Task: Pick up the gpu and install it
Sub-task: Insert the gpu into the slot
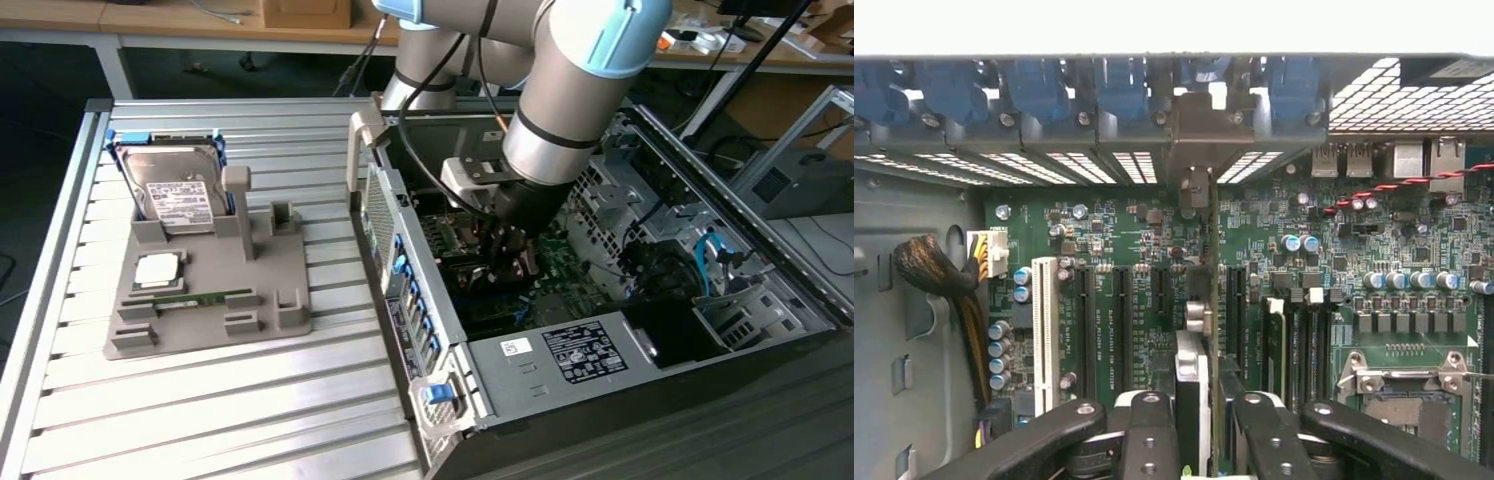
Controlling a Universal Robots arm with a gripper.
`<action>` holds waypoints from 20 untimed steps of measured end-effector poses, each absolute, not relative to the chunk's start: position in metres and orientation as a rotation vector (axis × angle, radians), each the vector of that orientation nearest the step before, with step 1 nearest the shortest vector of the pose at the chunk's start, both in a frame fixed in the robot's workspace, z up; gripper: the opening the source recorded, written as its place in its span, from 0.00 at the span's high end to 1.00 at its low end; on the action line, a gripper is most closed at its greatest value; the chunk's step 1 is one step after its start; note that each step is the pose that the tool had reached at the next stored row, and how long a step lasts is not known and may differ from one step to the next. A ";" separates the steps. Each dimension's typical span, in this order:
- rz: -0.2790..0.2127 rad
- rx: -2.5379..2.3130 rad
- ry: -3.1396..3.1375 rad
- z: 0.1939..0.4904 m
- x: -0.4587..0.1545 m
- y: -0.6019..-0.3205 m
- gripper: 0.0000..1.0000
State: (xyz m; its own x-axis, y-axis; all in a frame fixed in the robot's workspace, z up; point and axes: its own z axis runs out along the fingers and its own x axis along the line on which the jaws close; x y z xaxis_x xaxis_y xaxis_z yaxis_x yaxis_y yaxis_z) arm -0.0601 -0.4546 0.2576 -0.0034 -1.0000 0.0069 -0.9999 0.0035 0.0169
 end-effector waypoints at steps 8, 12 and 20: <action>-0.014 2.206 -2.214 0.260 -0.060 -0.455 0.73; -0.023 2.211 -2.218 0.259 -0.060 -0.455 0.73; -0.031 2.214 -2.222 0.257 -0.065 -0.458 0.73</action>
State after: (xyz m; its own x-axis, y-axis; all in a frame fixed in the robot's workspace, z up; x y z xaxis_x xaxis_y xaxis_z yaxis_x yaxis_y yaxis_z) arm -0.0653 -0.4584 0.2568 -0.0034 -0.9999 -0.0104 -0.9998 0.0032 0.0175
